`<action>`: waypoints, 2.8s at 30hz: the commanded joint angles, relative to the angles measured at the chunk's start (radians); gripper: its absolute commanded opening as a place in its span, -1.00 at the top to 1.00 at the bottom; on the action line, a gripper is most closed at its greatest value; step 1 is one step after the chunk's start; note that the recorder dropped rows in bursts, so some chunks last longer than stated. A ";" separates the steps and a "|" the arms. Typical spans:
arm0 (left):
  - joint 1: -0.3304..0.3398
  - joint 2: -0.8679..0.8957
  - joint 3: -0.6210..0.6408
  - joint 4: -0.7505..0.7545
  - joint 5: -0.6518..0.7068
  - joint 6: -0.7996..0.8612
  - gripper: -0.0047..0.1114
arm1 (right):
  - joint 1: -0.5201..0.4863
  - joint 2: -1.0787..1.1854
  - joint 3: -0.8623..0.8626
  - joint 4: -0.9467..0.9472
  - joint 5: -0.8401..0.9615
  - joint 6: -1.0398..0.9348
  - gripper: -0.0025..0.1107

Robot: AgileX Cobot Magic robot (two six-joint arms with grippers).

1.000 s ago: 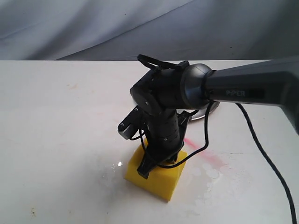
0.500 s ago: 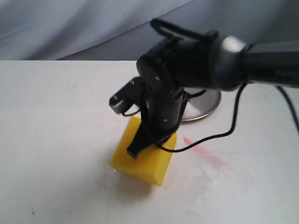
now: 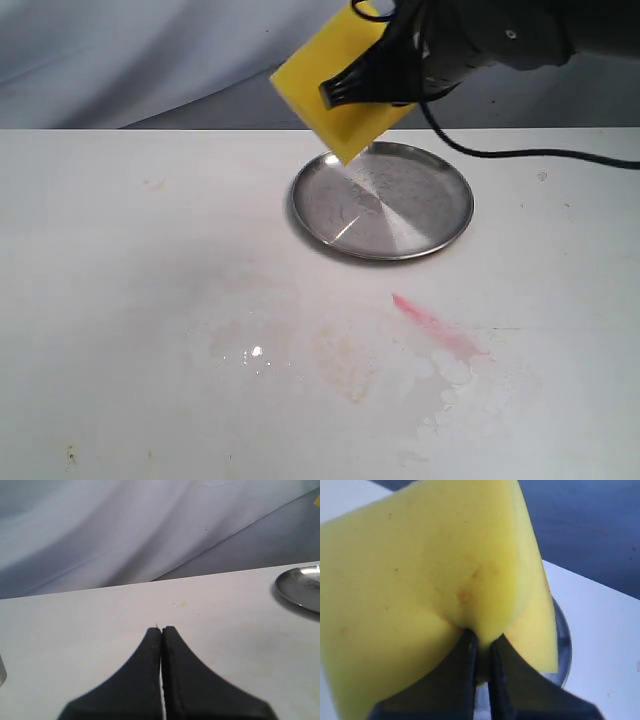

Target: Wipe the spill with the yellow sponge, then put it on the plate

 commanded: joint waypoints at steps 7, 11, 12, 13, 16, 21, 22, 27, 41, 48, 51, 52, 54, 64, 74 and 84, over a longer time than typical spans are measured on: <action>-0.005 -0.003 0.005 -0.006 -0.007 0.000 0.92 | -0.216 0.196 -0.020 0.147 -0.101 0.026 0.96; -0.005 -0.003 0.005 -0.006 -0.007 0.000 0.92 | -0.237 0.294 -0.130 0.319 -0.004 -0.126 0.96; -0.005 -0.003 0.005 -0.006 -0.007 0.000 0.92 | -0.237 0.312 -0.157 0.351 0.023 -0.159 0.96; -0.005 -0.003 0.005 -0.006 -0.007 0.000 0.92 | -0.237 0.335 -0.192 0.379 0.046 -0.175 0.96; -0.005 -0.003 0.005 -0.006 -0.007 0.000 0.92 | -0.237 0.398 -0.290 0.457 0.096 -0.196 0.96; -0.005 -0.003 0.005 -0.006 -0.007 0.000 0.92 | -0.237 0.504 -0.452 0.472 0.237 -0.196 0.92; -0.005 -0.003 0.005 -0.006 -0.007 0.000 0.92 | -0.238 0.523 -0.480 0.470 0.272 -0.196 0.87; -0.005 -0.003 0.005 -0.006 -0.007 0.000 0.92 | -0.238 0.565 -0.556 0.472 0.364 -0.196 0.42; -0.005 -0.003 0.005 -0.006 -0.007 0.000 0.92 | -0.238 0.437 -0.556 0.444 0.476 -0.233 -0.42; -0.005 -0.003 0.005 -0.006 -0.007 0.000 0.92 | -0.232 0.053 -0.246 0.363 0.449 -0.273 0.09; -0.005 -0.003 0.005 -0.006 -0.007 0.000 0.92 | -0.232 -0.170 0.033 0.423 0.239 -0.198 0.29; -0.005 -0.003 0.005 -0.006 -0.007 0.000 0.92 | -0.232 -0.228 0.103 0.425 0.187 -0.167 0.35; -0.005 -0.003 0.005 -0.006 -0.007 0.000 0.92 | -0.232 -0.346 0.233 0.425 0.104 -0.121 0.45; -0.005 -0.003 0.005 -0.006 -0.007 0.000 0.92 | -0.354 -0.835 0.650 0.328 -0.157 0.067 0.53; -0.005 -0.003 0.005 -0.006 -0.007 0.000 0.92 | -0.491 -1.215 1.075 0.444 -0.403 -0.107 0.96; -0.005 -0.003 0.005 -0.006 -0.007 0.000 0.92 | -0.571 -1.513 1.380 0.568 -0.559 -0.361 0.96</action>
